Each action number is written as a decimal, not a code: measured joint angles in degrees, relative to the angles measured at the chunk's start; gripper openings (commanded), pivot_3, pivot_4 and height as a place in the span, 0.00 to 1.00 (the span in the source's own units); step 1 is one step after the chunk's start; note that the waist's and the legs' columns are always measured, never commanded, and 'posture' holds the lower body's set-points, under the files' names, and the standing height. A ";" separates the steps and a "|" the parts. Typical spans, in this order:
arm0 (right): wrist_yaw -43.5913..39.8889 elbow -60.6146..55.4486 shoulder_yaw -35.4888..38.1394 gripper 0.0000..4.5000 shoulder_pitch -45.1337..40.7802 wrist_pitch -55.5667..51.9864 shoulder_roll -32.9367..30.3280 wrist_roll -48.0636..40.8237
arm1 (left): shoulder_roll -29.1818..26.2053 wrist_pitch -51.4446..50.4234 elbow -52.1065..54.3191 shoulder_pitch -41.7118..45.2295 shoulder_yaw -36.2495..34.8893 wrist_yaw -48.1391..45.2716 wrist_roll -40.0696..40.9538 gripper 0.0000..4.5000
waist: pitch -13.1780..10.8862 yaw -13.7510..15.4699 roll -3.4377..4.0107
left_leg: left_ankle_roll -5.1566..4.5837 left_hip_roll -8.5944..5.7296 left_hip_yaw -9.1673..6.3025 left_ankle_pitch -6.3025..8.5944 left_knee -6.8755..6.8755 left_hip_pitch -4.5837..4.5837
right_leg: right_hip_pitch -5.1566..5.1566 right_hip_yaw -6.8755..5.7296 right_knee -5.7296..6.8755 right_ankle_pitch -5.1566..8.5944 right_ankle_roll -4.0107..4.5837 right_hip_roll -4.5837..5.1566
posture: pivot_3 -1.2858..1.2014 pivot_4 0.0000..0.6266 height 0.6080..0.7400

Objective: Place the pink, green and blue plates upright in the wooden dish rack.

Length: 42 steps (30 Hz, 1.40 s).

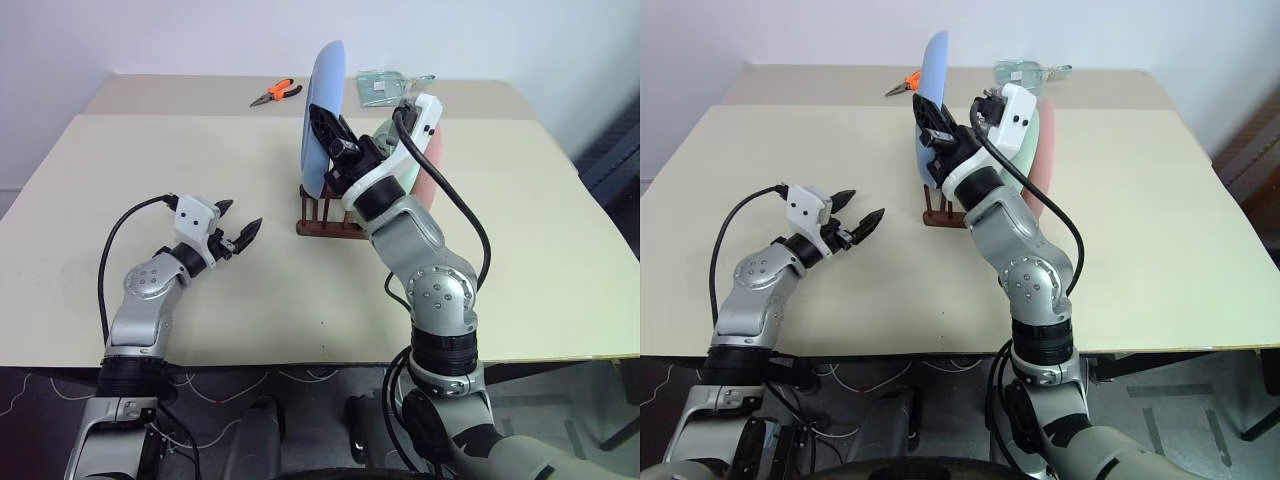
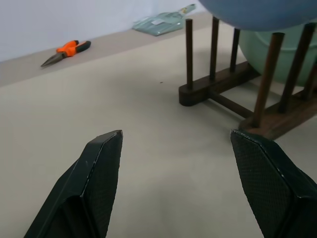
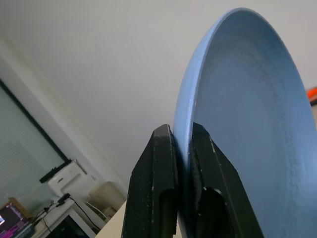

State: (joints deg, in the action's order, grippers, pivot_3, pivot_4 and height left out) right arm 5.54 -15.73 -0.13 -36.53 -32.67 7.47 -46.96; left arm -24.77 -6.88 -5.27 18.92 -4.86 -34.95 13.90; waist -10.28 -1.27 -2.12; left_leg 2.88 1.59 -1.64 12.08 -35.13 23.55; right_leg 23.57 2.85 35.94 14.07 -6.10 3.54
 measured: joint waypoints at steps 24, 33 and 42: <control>-6.26 6.67 -3.67 0.79 -11.54 -4.54 -9.02 13.30 | 0.46 -0.30 0.91 -0.78 1.69 -2.31 0.10 0.80 | -0.07 -0.03 0.11 | -0.01 0.06 0.02 0.00 0.02 0.05 | 0.08 0.01 -0.02 0.03 0.05 -0.08 | 0.52 0.24 0.94; -5.95 6.80 -1.04 0.79 -11.50 -7.07 -7.33 14.53 | 1.61 0.28 -0.40 -0.77 2.01 -2.29 -0.13 0.80 | -0.07 0.03 0.11 | 0.00 0.06 0.02 0.00 0.01 0.06 | 0.08 0.01 -0.04 0.03 0.06 -0.07 | 0.52 0.24 0.94; -6.63 5.75 -2.22 0.79 -10.35 -7.76 -10.16 19.43 | 2.25 1.00 -0.42 -0.78 2.41 -2.29 -0.36 0.80 | -0.07 0.13 0.12 | 0.00 0.06 0.02 0.00 0.01 0.09 | 0.09 0.00 -0.08 0.04 0.07 -0.07 | 0.52 0.24 0.94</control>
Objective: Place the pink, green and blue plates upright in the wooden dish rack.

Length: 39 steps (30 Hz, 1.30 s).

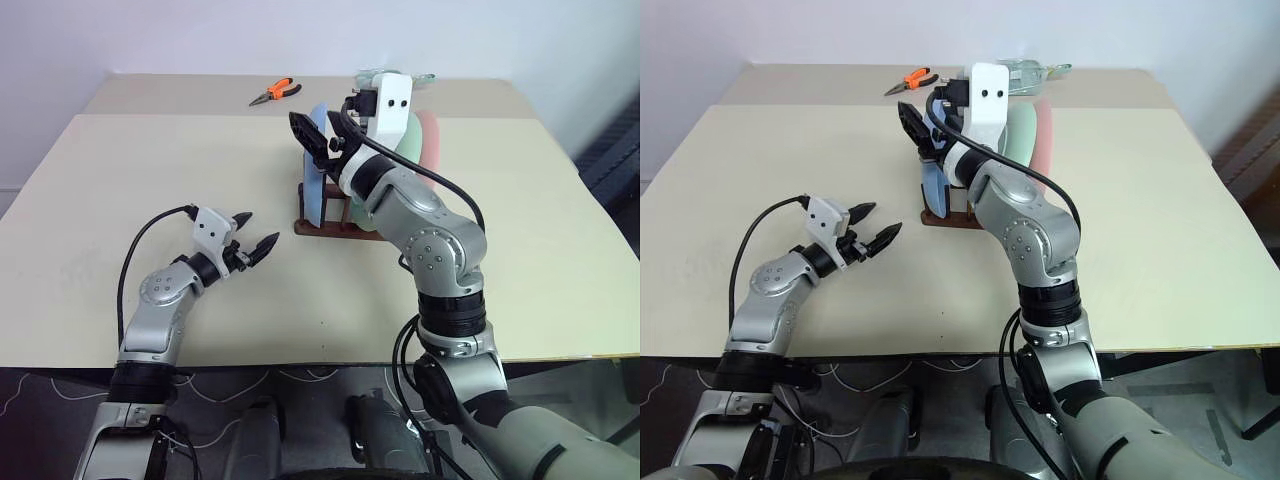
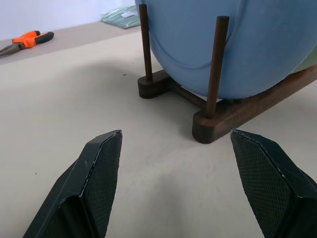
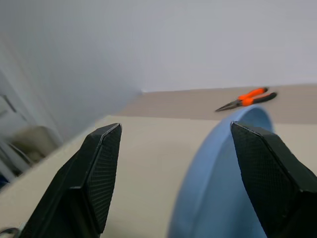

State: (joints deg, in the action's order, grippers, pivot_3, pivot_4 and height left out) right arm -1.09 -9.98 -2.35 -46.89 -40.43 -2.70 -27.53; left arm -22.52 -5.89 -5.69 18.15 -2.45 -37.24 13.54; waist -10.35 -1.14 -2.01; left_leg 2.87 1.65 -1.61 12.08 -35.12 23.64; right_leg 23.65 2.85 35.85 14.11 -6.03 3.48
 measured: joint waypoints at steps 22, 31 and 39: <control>-19.57 -34.61 -0.89 0.01 32.67 -6.93 -39.53 8.84 | -9.20 -11.11 10.20 3.10 7.39 -21.36 7.89 0.80 | -0.01 0.30 0.16 | -0.02 0.03 0.04 0.01 -0.11 0.50 | 0.14 -0.05 -0.70 -0.02 0.15 0.06 | 0.52 0.24 0.94; -18.97 -25.48 -3.75 0.01 32.14 -4.19 -39.60 18.15 | -9.01 -12.66 11.70 2.50 7.77 -21.31 8.32 0.80 | -0.01 0.40 0.16 | -0.02 0.00 0.03 0.01 -0.14 0.61 | 0.20 -0.05 -0.70 -0.03 0.13 0.04 | 0.52 0.24 0.94; -21.48 -22.86 -6.21 0.01 25.07 0.50 -36.17 20.60 | -8.96 -12.88 13.40 0.96 7.71 -20.17 8.38 0.80 | -0.01 0.08 0.16 | -0.03 0.03 0.02 0.01 -0.15 0.58 | 0.22 -0.04 -0.61 -0.04 0.11 -0.03 | 0.52 0.24 0.94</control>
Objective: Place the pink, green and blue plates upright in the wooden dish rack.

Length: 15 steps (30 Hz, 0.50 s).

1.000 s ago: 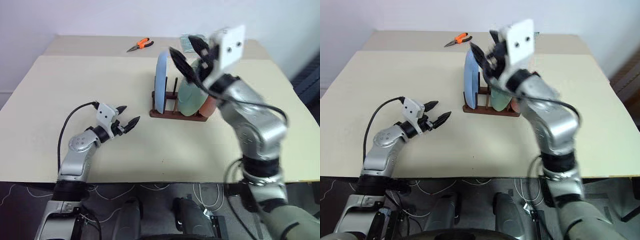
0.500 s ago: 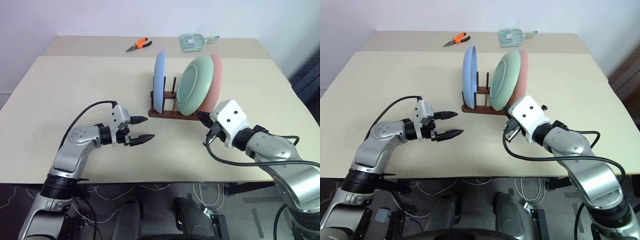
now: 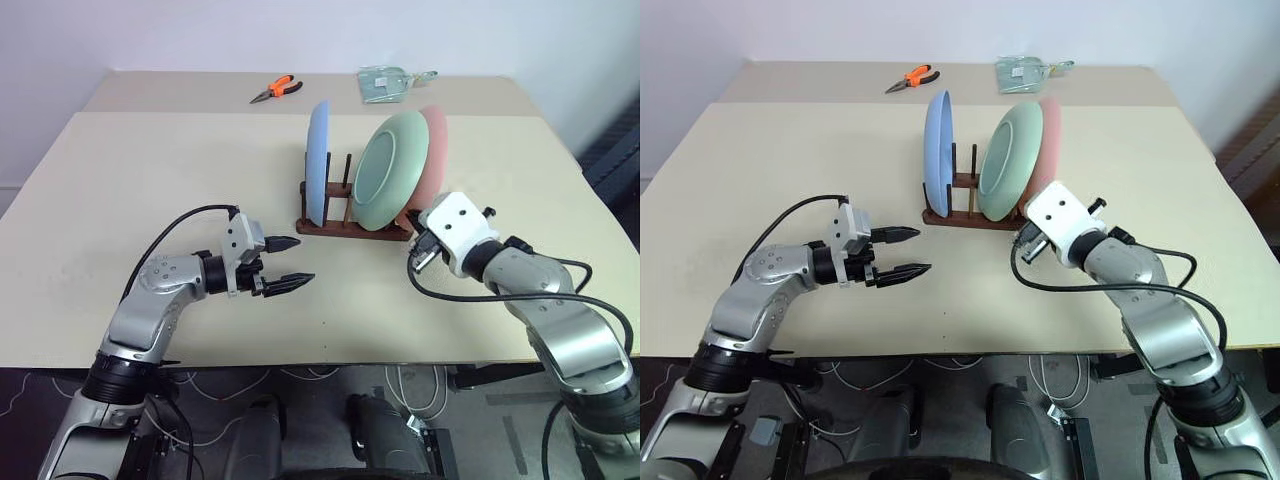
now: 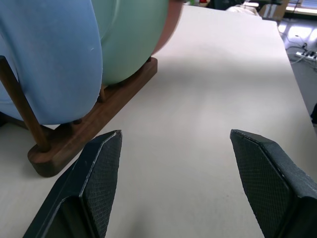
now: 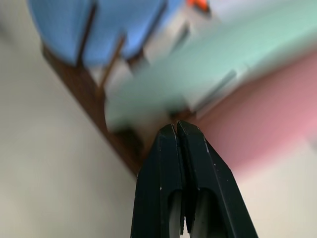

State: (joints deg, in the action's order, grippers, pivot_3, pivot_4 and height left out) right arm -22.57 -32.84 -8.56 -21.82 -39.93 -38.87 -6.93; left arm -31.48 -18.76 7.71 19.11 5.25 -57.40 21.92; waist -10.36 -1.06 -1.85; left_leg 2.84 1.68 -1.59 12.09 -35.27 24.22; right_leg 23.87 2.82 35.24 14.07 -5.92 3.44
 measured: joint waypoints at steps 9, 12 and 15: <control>-2.04 -0.28 -3.65 0.01 -2.08 0.37 2.27 1.94 | -0.06 0.01 0.08 -0.77 -0.01 0.85 -0.05 0.80 | 0.00 0.29 0.00 | 0.00 -0.01 -0.01 0.00 -0.06 0.05 | 0.00 0.00 0.03 0.00 -0.01 0.00 | 0.52 0.24 0.94; -3.54 -0.72 -3.09 0.01 0.86 0.51 0.72 2.23 | -0.14 0.25 0.04 -0.80 -0.06 1.43 -0.26 0.80 | 0.01 0.41 -0.01 | 0.00 -0.01 -0.02 0.00 -0.07 0.05 | -0.02 -0.01 0.03 0.00 -0.01 0.00 | 0.52 0.24 0.94; -5.99 -0.96 0.40 0.01 7.54 1.58 -1.29 1.47 | -0.26 0.62 -0.49 -0.57 -0.32 2.54 -0.79 0.80 | 0.01 0.56 -0.02 | 0.00 -0.03 -0.02 0.00 -0.11 0.06 | -0.05 -0.01 0.02 0.00 -0.02 0.02 | 0.52 0.24 0.94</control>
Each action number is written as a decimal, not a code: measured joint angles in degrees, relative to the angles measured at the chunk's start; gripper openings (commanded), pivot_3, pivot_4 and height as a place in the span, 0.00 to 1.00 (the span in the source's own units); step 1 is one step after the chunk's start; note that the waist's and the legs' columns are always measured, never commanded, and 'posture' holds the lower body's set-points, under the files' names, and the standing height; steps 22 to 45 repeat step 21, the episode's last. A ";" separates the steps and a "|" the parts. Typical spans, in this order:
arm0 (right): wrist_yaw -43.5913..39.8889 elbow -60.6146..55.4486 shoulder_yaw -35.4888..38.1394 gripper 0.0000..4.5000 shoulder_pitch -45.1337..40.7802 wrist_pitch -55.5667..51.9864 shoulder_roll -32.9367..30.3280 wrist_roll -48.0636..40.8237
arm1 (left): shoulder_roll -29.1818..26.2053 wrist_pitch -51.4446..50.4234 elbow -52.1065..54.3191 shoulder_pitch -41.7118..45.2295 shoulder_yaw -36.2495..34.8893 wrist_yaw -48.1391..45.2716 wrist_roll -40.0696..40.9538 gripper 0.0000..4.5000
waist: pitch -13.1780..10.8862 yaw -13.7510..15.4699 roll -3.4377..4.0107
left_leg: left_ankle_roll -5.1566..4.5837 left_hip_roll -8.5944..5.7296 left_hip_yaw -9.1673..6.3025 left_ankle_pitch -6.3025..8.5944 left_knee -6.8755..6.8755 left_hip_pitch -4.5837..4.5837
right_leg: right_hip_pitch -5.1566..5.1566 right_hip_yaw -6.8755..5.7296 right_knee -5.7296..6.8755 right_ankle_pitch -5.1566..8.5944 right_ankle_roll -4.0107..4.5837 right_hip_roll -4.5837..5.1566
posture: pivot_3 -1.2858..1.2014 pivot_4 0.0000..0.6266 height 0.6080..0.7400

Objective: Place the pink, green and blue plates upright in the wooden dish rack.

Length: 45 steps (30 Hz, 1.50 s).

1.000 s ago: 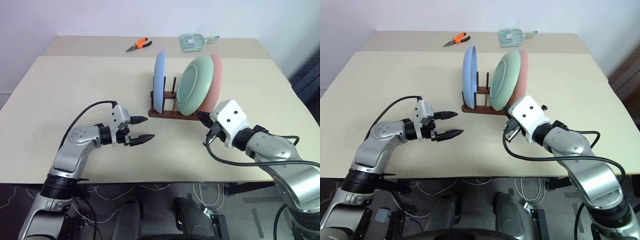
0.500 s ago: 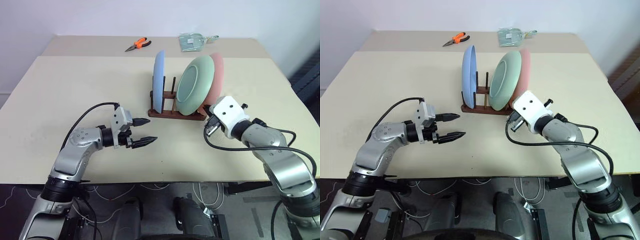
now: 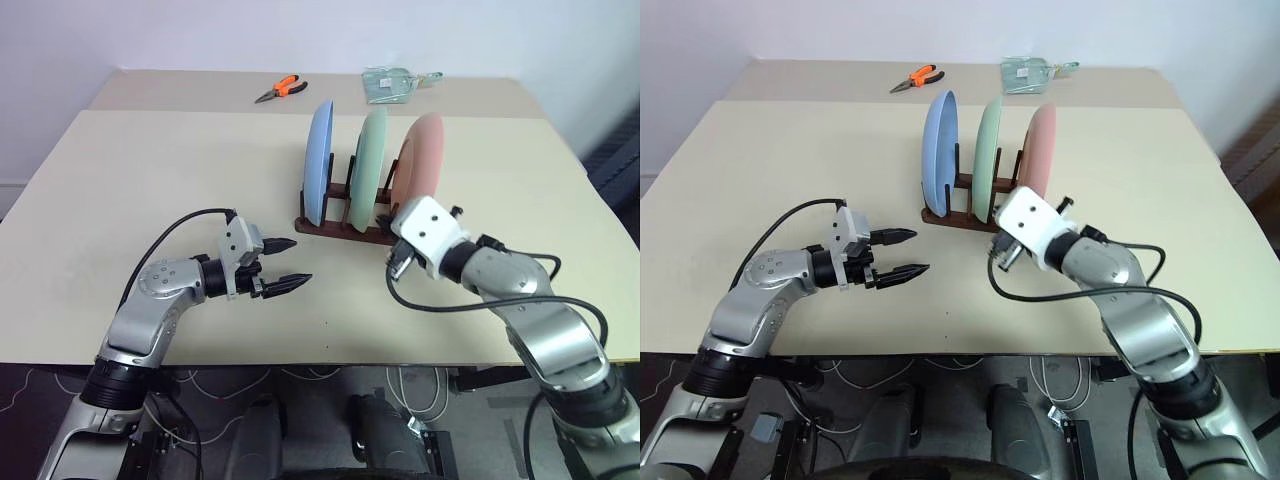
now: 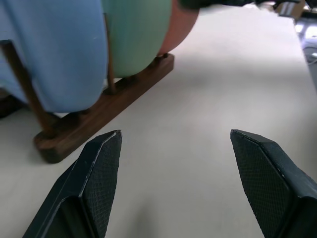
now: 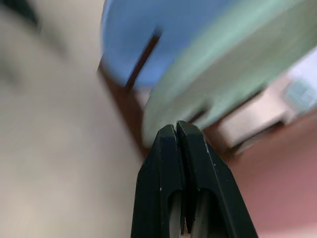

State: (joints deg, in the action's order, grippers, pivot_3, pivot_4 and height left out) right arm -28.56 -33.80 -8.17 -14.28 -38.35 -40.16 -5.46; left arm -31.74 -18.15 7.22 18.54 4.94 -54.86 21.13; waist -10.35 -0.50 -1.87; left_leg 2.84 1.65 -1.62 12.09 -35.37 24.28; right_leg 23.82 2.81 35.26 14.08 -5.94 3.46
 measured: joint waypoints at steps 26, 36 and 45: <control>-5.98 13.06 26.28 0.01 16.24 13.31 3.73 -11.44 | -4.10 11.26 -19.00 -0.95 -9.28 5.26 -5.51 0.80 | 0.01 -0.16 0.02 | 0.00 0.04 0.12 0.01 0.07 -0.62 | -0.47 0.06 0.06 0.01 0.00 0.02 | 0.52 0.24 0.94; -5.98 13.06 26.28 0.01 16.24 13.31 3.73 -11.44 | -4.10 11.26 -19.00 -0.95 -9.28 5.26 -5.51 0.80 | 0.01 -0.16 0.02 | 0.00 0.04 0.12 0.01 0.07 -0.62 | -0.47 0.06 0.06 0.01 0.00 0.02 | 0.52 0.24 0.94; -5.98 13.06 26.28 0.01 16.24 13.31 3.73 -11.44 | -4.10 11.26 -19.00 -0.95 -9.28 5.26 -5.51 0.80 | 0.01 -0.16 0.02 | 0.00 0.04 0.12 0.01 0.07 -0.62 | -0.47 0.06 0.06 0.01 0.00 0.02 | 0.52 0.24 0.94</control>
